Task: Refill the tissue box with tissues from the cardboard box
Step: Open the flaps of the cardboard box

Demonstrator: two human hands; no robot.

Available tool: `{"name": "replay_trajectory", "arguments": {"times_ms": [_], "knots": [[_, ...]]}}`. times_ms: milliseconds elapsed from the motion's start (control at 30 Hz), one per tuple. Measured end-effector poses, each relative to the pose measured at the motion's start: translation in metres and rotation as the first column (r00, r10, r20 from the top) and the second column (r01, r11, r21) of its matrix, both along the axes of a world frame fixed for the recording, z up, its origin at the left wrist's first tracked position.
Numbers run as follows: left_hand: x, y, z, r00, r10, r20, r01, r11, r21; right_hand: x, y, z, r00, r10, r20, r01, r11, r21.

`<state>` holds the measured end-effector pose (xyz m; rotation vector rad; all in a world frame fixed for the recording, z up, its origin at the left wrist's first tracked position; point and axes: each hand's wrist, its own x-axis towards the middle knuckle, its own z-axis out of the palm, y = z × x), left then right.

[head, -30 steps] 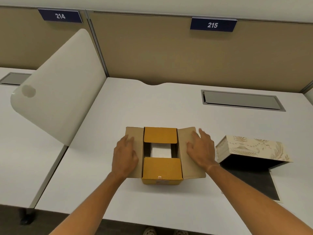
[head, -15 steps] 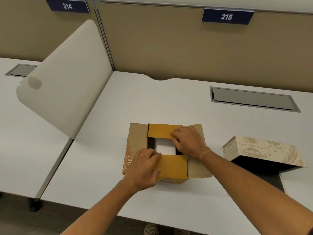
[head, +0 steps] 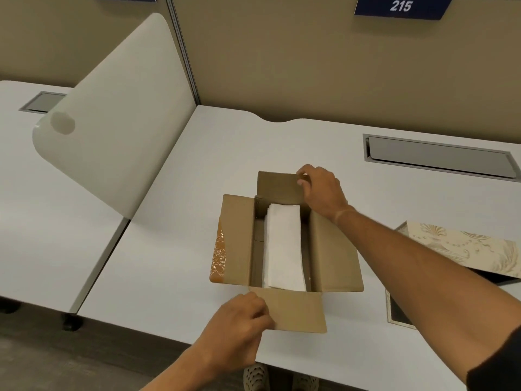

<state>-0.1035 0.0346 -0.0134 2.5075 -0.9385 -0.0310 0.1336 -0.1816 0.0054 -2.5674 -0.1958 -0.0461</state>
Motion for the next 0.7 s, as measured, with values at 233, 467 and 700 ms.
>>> {"name": "replay_trajectory", "arguments": {"times_ms": [233, 467, 700], "knots": [[-0.01, 0.001, -0.035, 1.0, -0.009, 0.025, 0.005, 0.989, 0.146, 0.023, 0.006, -0.017, 0.99, -0.027, -0.139, 0.007, 0.99, -0.14], [-0.003, -0.005, -0.04, 1.0, 0.01, 0.019, -0.014, 0.978, 0.209, 0.032, 0.009, -0.027, 0.976, -0.035, -0.215, -0.007, 0.981, -0.192], [-0.001, -0.005, -0.037, 1.0, -0.008, 0.0, 0.007, 0.98, 0.201, 0.027, 0.008, -0.021, 0.976, -0.034, -0.217, -0.008, 0.982, -0.191]]}}
